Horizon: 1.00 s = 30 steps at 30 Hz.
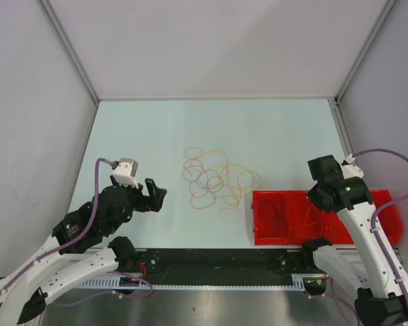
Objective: Untangle the cables
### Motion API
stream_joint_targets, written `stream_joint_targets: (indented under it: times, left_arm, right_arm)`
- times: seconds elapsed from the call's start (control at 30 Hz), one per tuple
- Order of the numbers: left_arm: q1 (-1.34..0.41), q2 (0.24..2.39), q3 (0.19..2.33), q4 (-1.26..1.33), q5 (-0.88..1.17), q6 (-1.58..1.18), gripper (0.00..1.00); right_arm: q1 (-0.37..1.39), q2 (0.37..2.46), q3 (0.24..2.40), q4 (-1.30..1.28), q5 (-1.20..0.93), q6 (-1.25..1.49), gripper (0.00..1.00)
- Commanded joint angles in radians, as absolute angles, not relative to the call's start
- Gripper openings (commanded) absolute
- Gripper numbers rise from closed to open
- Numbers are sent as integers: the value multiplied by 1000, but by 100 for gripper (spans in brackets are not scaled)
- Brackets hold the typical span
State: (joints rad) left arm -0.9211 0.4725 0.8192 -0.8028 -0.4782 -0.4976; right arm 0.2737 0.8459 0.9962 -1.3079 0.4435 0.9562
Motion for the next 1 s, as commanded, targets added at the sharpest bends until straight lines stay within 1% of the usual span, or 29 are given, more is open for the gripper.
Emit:
stream_joint_targets:
  times: [0.0, 0.4, 0.6, 0.97]
  left_arm:
    - [-928, 460, 816, -778, -486, -495, 88]
    - [-930, 482, 815, -767, -479, -479, 88]
    - [-928, 492, 815, -759, -472, -469, 88]
    - [-928, 497, 810, -746, -448, -453, 88]
  right_arm:
    - [221, 821, 951, -1220, 351, 936, 0]
    - [213, 851, 795, -1114, 354, 980, 0]
    - [207, 913, 767, -1037, 391, 968, 0]
    - [199, 1017, 692, -980, 462, 1063, 0]
